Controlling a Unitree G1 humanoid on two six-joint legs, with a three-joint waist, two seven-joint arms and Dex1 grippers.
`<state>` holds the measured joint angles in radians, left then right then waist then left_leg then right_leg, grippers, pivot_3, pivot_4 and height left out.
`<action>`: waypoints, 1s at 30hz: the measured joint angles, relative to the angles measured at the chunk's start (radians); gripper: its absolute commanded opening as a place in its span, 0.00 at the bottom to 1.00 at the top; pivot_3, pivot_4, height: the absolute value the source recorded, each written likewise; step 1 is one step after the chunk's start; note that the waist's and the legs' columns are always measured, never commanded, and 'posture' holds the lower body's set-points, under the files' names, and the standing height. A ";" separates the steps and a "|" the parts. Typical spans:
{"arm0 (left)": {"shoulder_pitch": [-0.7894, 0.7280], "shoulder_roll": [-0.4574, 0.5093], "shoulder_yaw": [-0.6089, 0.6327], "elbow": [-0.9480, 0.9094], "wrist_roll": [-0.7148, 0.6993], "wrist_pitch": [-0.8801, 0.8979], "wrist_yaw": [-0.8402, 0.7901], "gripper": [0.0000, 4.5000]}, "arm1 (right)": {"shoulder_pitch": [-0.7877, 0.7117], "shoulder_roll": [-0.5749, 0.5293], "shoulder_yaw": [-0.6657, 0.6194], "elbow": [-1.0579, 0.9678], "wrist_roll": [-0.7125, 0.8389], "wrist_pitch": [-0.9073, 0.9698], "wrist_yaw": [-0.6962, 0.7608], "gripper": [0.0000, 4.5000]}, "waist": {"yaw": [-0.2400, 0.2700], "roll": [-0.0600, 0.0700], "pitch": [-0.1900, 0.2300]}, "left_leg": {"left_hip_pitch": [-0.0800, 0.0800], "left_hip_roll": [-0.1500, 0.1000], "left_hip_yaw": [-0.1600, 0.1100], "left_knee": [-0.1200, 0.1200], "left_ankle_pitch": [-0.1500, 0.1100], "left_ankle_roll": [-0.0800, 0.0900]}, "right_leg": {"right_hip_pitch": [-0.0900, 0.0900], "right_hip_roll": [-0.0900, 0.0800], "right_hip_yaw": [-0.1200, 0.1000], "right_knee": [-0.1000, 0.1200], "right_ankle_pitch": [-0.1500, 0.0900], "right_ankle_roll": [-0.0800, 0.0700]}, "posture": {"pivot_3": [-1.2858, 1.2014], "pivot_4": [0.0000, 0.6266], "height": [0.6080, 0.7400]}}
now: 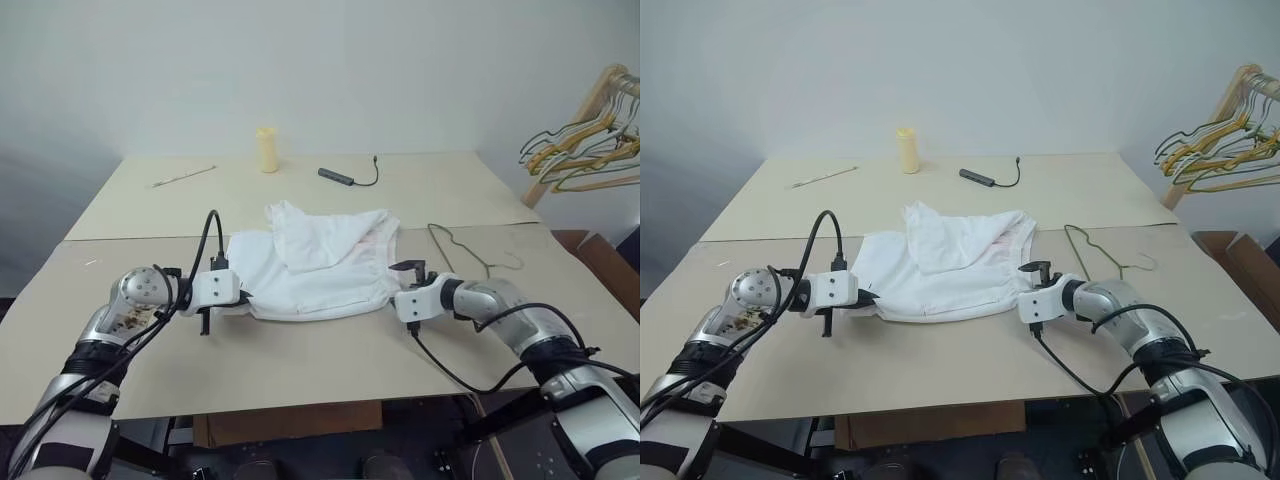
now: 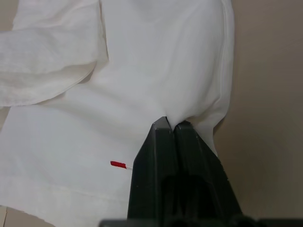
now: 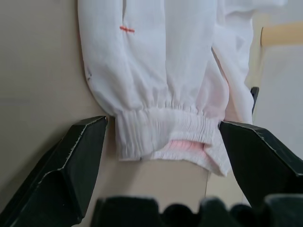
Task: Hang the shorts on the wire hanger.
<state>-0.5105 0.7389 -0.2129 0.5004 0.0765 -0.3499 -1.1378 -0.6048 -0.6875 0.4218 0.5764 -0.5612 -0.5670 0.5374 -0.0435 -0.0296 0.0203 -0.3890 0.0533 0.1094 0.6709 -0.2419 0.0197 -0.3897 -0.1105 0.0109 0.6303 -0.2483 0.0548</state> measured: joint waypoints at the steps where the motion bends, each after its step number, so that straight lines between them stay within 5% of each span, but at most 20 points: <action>1: 0.001 0.000 0.000 -0.002 0.000 0.003 0.000 0.00 | -0.013 0.008 0.004 0.017 -0.009 -0.003 -0.002 0.96 | 0.000 0.000 0.000 | 0.000 0.000 0.000 0.000 0.000 0.000 | 0.000 0.000 0.000 0.000 0.000 0.000 | 0.53 0.00 1.00; 14: 0.009 0.002 0.000 -0.013 -0.001 0.007 0.019 0.00 | -0.049 0.014 0.041 0.117 -0.041 -0.064 -0.006 0.01 | 0.000 0.000 0.000 | 0.000 0.000 0.000 0.000 0.000 0.000 | 0.000 0.000 0.000 0.000 0.000 0.000 | 0.53 0.00 1.00; 20: 0.109 0.091 0.024 -0.169 -0.065 0.057 -0.042 0.00 | 0.100 -0.063 -0.013 -0.122 0.037 -0.034 0.054 0.01 | 0.001 0.000 0.000 | -0.004 0.001 0.000 -0.001 0.000 0.000 | -0.004 0.000 0.000 0.001 0.000 0.000 | 0.53 0.00 1.00; 26: 0.191 0.301 0.122 -0.453 -0.277 0.245 -0.248 0.00 | 0.225 -0.236 -0.150 -0.531 0.419 0.166 0.348 0.01 | 0.002 0.002 0.001 | -0.003 0.001 0.000 0.000 -0.001 0.001 | -0.004 0.000 0.000 0.000 0.000 0.000 | 0.53 0.00 1.00; 30: 0.141 0.283 0.132 -0.452 -0.304 0.270 -0.272 0.00 | 0.162 -0.244 -0.197 -0.575 0.544 0.284 0.454 0.01 | 0.005 0.002 0.002 | 0.006 0.002 0.001 0.000 0.000 0.000 | 0.003 0.000 0.000 0.000 -0.006 -0.003 | 0.52 0.00 1.00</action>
<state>-0.3697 1.0215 -0.0813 0.0480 -0.2278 -0.0795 -1.4102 -0.4429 -0.9310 0.2245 0.0012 -0.0171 -0.2828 0.9916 -0.0390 -0.0271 0.0221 -0.3828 0.0556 0.1106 0.6707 -0.2419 0.0197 -0.3869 -0.1106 0.0106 0.6302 -0.2542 0.0514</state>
